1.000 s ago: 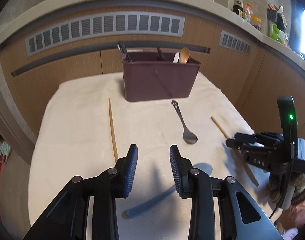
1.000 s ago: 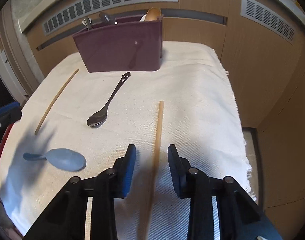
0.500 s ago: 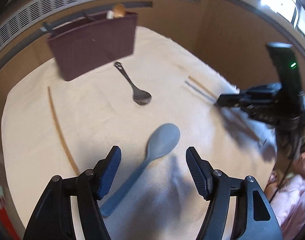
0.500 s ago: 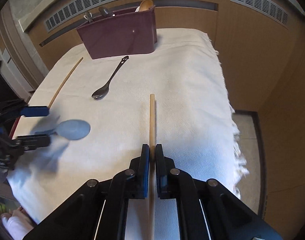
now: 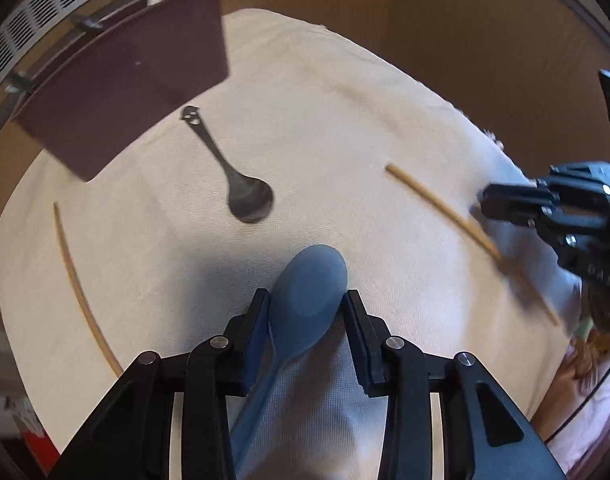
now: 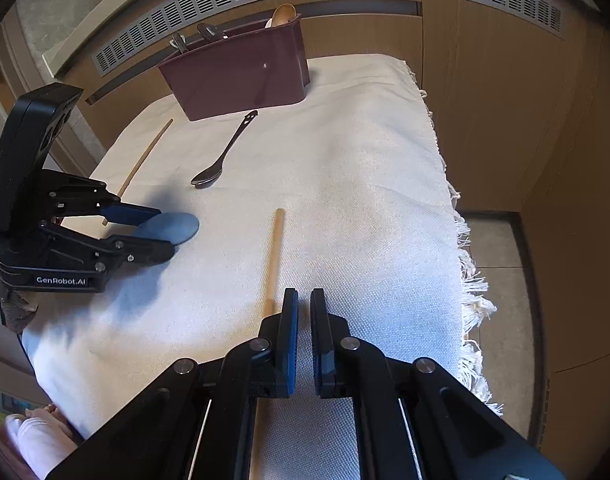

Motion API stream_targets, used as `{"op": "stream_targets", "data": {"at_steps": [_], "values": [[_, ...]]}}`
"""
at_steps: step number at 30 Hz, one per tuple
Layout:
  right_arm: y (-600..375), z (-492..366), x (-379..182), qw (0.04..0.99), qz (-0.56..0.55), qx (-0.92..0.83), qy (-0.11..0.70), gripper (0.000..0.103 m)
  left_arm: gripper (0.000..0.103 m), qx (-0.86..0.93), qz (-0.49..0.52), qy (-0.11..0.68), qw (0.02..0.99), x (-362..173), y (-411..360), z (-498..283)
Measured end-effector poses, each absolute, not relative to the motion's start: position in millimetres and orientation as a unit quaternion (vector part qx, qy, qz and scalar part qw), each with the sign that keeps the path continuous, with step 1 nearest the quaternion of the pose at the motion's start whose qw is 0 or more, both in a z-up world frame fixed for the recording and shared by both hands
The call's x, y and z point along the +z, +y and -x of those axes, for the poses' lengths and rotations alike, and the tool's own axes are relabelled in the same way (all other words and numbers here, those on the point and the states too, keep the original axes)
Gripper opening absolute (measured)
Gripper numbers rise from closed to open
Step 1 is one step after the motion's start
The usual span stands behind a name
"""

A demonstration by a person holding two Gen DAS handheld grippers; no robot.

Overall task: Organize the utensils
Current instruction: 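Lift the chopstick and blue spoon up toward the caddy with both grippers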

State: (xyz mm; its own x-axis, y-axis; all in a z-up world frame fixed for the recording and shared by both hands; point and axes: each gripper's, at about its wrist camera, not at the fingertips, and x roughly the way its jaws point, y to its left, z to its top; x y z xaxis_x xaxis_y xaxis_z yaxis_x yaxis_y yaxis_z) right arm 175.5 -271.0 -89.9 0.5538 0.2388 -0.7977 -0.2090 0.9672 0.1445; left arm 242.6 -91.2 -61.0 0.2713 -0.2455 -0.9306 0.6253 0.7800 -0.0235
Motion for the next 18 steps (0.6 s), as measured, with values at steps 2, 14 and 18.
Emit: {"op": "stream_targets", "data": {"at_steps": [2,14,18], "values": [[-270,-176,-90,0.880,-0.017,0.130,0.456,0.007,0.036,-0.275,-0.152,0.521,0.794,-54,-84,-239],[-231,-190,-96,0.846,0.018,0.151,0.510,0.028,0.036,-0.179,-0.004,0.427,0.886,-25,-18,-206],[-213,-189,-99,0.843,0.093,0.136,0.511,0.027,0.036,-0.179,0.015,0.421,0.889,-24,-6,-199]]}}
